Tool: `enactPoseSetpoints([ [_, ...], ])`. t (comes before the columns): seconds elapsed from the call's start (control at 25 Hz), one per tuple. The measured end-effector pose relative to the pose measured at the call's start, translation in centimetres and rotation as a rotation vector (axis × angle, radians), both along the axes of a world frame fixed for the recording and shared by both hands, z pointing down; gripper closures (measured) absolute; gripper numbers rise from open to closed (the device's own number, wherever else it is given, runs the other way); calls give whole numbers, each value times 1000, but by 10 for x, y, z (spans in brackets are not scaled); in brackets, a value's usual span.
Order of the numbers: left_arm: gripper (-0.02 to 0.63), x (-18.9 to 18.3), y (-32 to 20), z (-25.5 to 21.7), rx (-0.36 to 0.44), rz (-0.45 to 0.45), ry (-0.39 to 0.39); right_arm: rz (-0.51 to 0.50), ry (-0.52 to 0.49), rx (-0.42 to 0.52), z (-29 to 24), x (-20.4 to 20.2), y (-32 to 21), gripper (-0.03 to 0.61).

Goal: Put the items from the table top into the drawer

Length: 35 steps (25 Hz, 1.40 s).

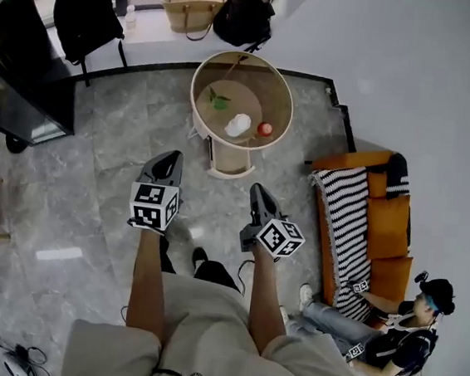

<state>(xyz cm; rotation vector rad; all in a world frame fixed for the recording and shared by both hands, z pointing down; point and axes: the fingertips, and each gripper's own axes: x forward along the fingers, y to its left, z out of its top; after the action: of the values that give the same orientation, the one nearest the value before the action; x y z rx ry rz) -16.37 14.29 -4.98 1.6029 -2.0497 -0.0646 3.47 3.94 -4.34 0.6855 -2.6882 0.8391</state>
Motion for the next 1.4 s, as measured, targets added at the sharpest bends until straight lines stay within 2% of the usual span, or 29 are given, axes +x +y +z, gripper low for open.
enactPoseSetpoints([
  [0.16,592,-22,-39,2,20,62,-6,63,53,69,-6,-25,-21,543],
  [0.28,592,-14,-51,6,23,96,17,76,144,113,-5,-31,-33,543],
  [0.36,592,-16,-70,10,38,133,40,64,180,162,-7,-52,-55,543],
  [0.52,592,-11,-123,-2,47,196,1,66,101,224,-37,-87,-119,543],
  [0.6,592,-2,-143,2,33,228,-17,72,59,234,-35,-94,-145,543],
  [0.76,592,-3,-176,44,-14,211,-104,157,4,220,12,-102,-190,543],
  [0.92,592,6,-208,97,-30,173,-150,252,15,222,68,-86,-220,543],
  [1.0,592,14,-226,137,-37,185,-163,236,38,272,103,-84,-231,543],
  [1.16,592,35,-249,222,-84,278,-183,153,100,345,176,-80,-243,543],
  [1.28,592,39,-260,271,-77,296,-173,161,110,348,229,-72,-256,543],
  [1.4,592,34,-275,313,-58,284,-204,166,91,344,276,-70,-263,543],
])
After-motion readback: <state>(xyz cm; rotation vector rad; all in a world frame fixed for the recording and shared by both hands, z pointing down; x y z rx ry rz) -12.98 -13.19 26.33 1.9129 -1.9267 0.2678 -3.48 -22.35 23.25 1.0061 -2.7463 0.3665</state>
